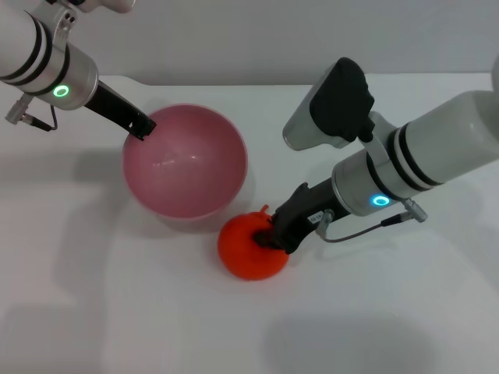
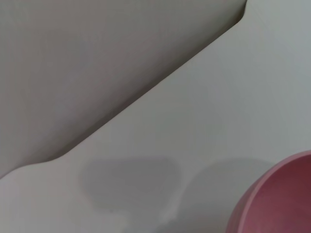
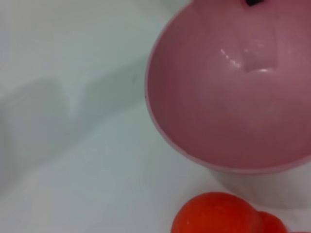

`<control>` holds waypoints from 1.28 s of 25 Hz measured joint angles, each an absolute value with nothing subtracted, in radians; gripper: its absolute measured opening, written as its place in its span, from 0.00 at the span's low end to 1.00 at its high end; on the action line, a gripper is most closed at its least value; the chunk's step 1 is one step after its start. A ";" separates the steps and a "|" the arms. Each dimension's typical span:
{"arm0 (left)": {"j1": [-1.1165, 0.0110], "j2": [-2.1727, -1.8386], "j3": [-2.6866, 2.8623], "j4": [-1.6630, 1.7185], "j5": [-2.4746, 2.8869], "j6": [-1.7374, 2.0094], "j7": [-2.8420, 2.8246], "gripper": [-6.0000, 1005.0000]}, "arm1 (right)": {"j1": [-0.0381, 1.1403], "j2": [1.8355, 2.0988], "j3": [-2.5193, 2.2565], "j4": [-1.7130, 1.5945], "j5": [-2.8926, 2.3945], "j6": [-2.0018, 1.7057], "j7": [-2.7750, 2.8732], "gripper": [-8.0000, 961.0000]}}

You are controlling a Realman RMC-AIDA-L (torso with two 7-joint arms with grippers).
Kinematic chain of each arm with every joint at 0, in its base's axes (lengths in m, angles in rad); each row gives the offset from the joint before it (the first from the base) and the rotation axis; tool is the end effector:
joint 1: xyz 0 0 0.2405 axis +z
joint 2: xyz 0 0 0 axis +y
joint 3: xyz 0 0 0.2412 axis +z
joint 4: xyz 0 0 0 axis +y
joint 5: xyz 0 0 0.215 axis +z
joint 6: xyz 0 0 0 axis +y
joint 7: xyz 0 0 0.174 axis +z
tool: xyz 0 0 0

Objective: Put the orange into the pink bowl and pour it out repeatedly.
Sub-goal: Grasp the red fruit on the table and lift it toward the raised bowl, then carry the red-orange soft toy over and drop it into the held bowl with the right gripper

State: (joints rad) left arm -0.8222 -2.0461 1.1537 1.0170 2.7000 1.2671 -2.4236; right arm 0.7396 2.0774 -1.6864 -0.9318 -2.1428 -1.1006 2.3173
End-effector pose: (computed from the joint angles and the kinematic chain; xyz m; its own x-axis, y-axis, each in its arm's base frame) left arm -0.1864 0.4419 0.0031 0.7816 0.6189 -0.0775 0.4697 -0.6658 -0.5798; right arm 0.1442 0.3610 -0.1263 0.8894 -0.4488 0.0865 -0.4273 -0.8837 -0.1911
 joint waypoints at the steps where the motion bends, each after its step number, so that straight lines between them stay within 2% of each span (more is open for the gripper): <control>1: -0.822 -2.046 1.154 1.017 2.700 1.267 -2.424 0.05 | 0.735 2.076 -1.682 -0.944 -2.143 -1.108 2.321 0.18; 9: -0.821 -2.039 1.152 1.050 2.700 1.276 -2.427 0.05 | 0.615 2.067 -1.502 -1.158 -2.166 -1.207 2.326 0.12; 17: -0.821 -2.036 1.153 1.066 2.700 1.283 -2.425 0.05 | 0.524 2.072 -1.297 -1.377 -2.221 -1.316 2.326 0.08; 22: -0.821 -2.037 1.153 1.066 2.703 1.282 -2.425 0.05 | 0.506 2.075 -1.213 -1.514 -2.217 -1.385 2.327 0.07; 24: -0.819 -2.048 1.159 1.063 2.709 1.282 -2.424 0.05 | 0.504 2.077 -1.212 -1.558 -2.205 -1.390 2.327 0.07; 32: -0.834 -2.062 1.250 1.056 2.682 1.270 -2.438 0.05 | 0.554 2.077 -1.336 -1.574 -2.138 -1.357 2.314 0.07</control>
State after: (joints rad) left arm -0.8340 -2.0624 1.2500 1.0564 2.6819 1.2704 -2.4384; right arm 0.5537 2.0768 -1.3356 -1.5743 -2.1380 -1.3570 2.3135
